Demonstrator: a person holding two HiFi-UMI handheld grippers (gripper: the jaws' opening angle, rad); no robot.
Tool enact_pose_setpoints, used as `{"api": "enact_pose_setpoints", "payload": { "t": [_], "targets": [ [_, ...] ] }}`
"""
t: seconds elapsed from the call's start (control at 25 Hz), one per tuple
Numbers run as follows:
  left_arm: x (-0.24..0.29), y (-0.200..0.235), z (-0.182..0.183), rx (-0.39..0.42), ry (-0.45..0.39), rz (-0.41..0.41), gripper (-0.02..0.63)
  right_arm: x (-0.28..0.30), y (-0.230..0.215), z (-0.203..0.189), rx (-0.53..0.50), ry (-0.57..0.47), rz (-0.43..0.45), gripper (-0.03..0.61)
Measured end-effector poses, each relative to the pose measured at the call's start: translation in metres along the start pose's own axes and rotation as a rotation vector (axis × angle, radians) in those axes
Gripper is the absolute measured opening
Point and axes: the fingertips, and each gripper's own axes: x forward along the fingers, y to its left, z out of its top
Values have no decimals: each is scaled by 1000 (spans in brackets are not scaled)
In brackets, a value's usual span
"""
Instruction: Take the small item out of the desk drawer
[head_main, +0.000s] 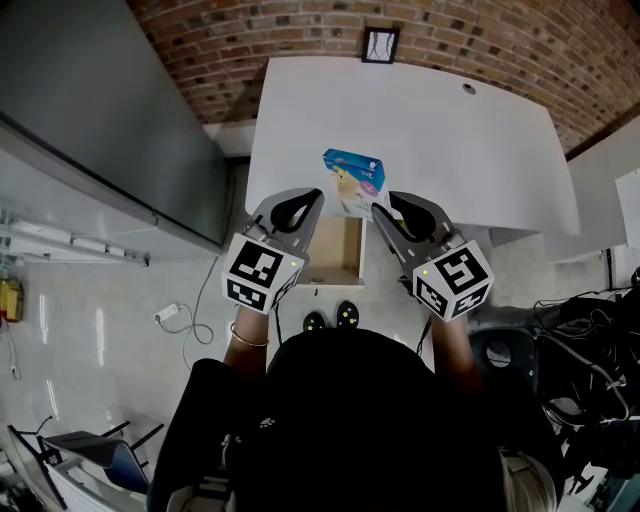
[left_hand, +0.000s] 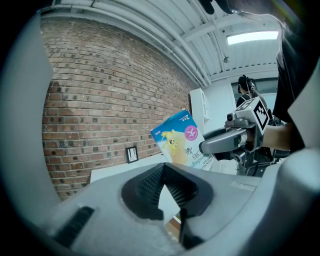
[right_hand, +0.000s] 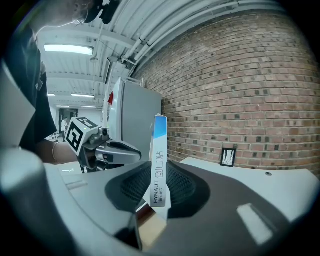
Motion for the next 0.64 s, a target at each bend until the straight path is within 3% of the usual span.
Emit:
{"api": "enact_pose_setpoints", "payload": {
  "t": [0.64],
  "targets": [
    [1,-2,-1,-8,-6,-16,0,-3,0,0,8,0,-16,103]
  ]
}}
